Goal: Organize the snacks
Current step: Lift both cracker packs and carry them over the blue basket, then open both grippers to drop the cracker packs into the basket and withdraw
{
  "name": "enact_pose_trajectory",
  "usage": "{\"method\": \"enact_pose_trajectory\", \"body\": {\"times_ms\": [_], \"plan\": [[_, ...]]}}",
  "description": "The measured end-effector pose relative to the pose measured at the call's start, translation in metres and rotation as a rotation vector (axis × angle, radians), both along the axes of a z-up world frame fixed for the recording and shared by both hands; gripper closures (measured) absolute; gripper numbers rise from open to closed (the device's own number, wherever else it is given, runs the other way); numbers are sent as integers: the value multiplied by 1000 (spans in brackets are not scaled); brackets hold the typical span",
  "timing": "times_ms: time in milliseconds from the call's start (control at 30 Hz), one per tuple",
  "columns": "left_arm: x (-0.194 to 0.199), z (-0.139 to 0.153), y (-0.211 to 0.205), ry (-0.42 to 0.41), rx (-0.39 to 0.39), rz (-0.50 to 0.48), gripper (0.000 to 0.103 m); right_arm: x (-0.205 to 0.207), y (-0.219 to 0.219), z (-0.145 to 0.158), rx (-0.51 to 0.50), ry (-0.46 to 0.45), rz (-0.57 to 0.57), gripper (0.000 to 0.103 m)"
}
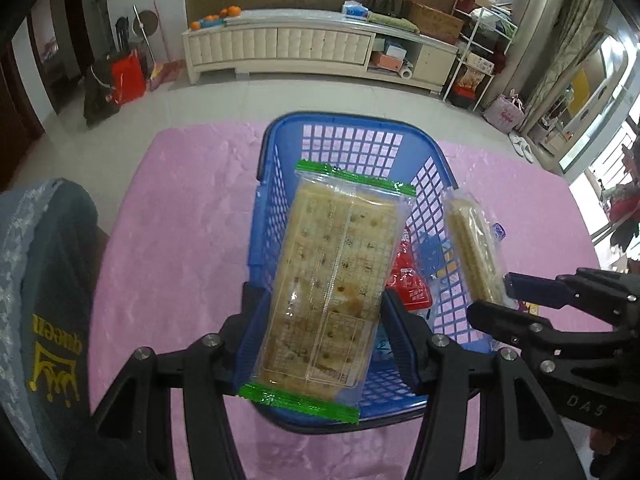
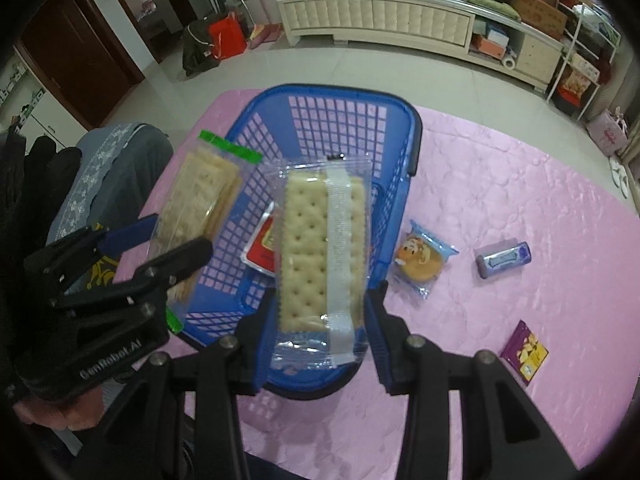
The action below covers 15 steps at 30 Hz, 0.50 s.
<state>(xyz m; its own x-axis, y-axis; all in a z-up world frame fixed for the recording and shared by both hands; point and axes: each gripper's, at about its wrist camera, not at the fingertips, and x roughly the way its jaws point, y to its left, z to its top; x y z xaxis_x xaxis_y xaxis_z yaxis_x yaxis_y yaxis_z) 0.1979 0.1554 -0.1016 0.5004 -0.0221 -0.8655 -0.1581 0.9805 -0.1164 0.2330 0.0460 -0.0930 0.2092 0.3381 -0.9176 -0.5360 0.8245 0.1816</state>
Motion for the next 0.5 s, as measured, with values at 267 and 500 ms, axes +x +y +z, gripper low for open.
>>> {"method": "enact_pose_trajectory", "body": {"times_ms": [267,500], "plan": [[-9,-2,-7,33,31,-27,38,0,-13,0,-3,11,-33,56],[-31,33,3,-27,16,-19,33,-10,-20,21,13,-11,-50,56]]}}
